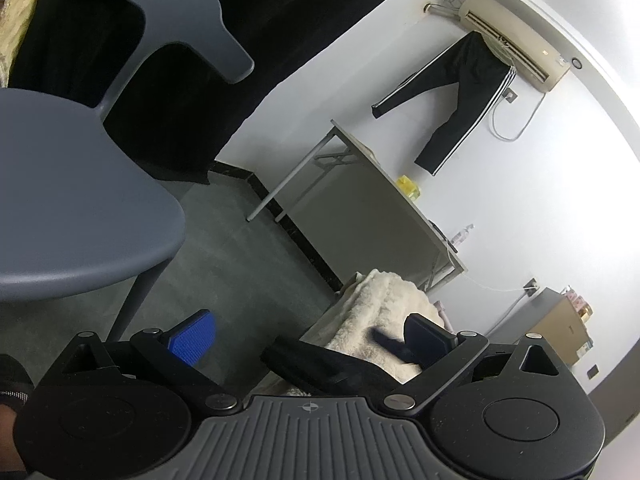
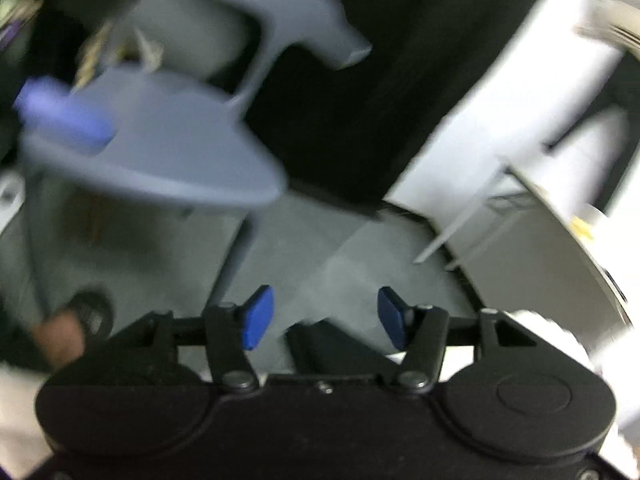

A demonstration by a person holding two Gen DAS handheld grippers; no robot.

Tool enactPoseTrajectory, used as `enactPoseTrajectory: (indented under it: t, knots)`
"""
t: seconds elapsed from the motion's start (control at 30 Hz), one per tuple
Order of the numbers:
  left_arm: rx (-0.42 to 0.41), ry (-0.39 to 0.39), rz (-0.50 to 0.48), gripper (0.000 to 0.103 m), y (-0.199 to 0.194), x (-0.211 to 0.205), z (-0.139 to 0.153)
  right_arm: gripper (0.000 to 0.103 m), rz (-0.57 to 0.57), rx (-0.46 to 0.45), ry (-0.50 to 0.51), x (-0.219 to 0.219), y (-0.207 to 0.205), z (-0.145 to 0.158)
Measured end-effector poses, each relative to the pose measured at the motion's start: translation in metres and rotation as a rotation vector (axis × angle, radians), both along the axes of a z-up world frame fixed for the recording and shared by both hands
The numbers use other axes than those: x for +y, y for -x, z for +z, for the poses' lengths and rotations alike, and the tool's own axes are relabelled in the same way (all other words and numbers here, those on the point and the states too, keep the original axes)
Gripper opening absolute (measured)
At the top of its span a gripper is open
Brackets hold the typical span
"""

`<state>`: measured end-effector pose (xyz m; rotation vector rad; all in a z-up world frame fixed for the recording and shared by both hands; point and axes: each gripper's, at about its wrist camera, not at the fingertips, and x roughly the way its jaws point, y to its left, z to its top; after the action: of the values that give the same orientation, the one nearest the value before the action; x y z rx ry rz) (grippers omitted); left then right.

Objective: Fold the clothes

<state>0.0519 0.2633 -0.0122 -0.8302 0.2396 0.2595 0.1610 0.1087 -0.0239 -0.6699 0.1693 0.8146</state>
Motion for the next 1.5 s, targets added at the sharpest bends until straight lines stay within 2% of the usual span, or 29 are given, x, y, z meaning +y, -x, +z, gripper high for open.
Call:
enactPoseTrajectory:
  t: [0.07, 0.13, 0.17, 0.23, 0.33, 0.4, 0.47, 0.57, 0.63, 0.73, 0.77, 0.83, 0.9, 1.0, 1.13, 1.2, 1.23, 1.27, 1.33, 1.5]
  knots:
    - [0.002, 0.000, -0.003, 0.099, 0.000, 0.000, 0.000, 0.057, -0.105, -0.002, -0.093, -0.018, -0.010, 0.010]
    - [0.000, -0.002, -0.003, 0.099, 0.001, -0.001, 0.001, 0.061, -0.311, 0.061, -0.279, -0.059, -0.029, 0.019]
    - [-0.002, -0.002, -0.003, 0.099, 0.001, -0.001, 0.001, 0.062, -0.371, 0.088, -0.325, -0.070, -0.035, 0.019]
    - [-0.002, 0.005, -0.007, 0.099, 0.001, -0.001, 0.000, 0.062, -0.597, 0.159, -0.434, -0.112, -0.048, 0.011]
    - [0.004, 0.010, -0.016, 0.099, 0.000, -0.002, 0.000, 0.064, -0.762, 0.166, -0.454, -0.141, -0.051, -0.006]
    - [0.013, 0.007, -0.021, 0.099, 0.000, -0.003, 0.000, 0.067, -0.819, 0.181, -0.449, -0.144, -0.052, -0.018]
    - [0.024, 0.001, -0.025, 0.099, -0.001, -0.004, 0.001, 0.071, -0.832, 0.192, -0.436, -0.136, -0.056, -0.027]
    - [0.037, 0.008, 0.001, 0.099, 0.003, -0.002, 0.000, 0.071, -0.818, 0.214, -0.361, -0.098, -0.064, -0.046]
    - [0.032, 0.031, 0.041, 0.099, 0.008, 0.003, -0.001, 0.071, -0.792, 0.195, -0.315, -0.059, -0.065, -0.055]
    - [0.030, 0.095, 0.111, 0.100, 0.016, 0.015, -0.008, 0.071, -0.732, 0.158, -0.260, -0.023, -0.058, -0.055]
    - [0.032, 0.114, 0.115, 0.100, 0.017, 0.018, -0.010, 0.071, -0.637, 0.156, -0.220, 0.002, -0.054, -0.056]
    - [0.036, 0.149, 0.114, 0.100, 0.017, 0.022, -0.014, 0.071, -0.486, 0.179, -0.162, 0.024, -0.050, -0.054]
    - [0.036, 0.154, 0.111, 0.100, 0.017, 0.022, -0.014, 0.071, -0.375, 0.153, -0.151, 0.030, -0.037, -0.048]
    - [0.034, 0.138, 0.102, 0.100, 0.017, 0.020, -0.012, 0.080, -0.343, 0.115, -0.223, 0.015, -0.026, -0.034]
    - [0.041, 0.123, 0.107, 0.100, 0.017, 0.019, -0.010, 0.082, -0.511, 0.126, -0.348, -0.035, -0.030, -0.018]
    - [0.045, 0.116, 0.125, 0.100, 0.019, 0.020, -0.009, 0.079, -0.554, 0.125, -0.344, -0.052, -0.035, -0.019]
    - [0.044, 0.112, 0.132, 0.100, 0.019, 0.019, -0.009, 0.074, -0.574, 0.122, -0.335, -0.062, -0.037, -0.020]
    - [0.043, 0.108, 0.139, 0.100, 0.020, 0.019, -0.008, 0.060, -0.576, 0.131, -0.328, -0.067, -0.038, -0.021]
    - [0.044, 0.106, 0.141, 0.100, 0.019, 0.019, -0.008, 0.041, -0.567, 0.178, -0.311, -0.075, -0.047, -0.024]
    - [0.047, 0.097, 0.137, 0.100, 0.018, 0.018, -0.006, 0.041, -0.558, 0.169, -0.285, -0.058, -0.062, -0.024]
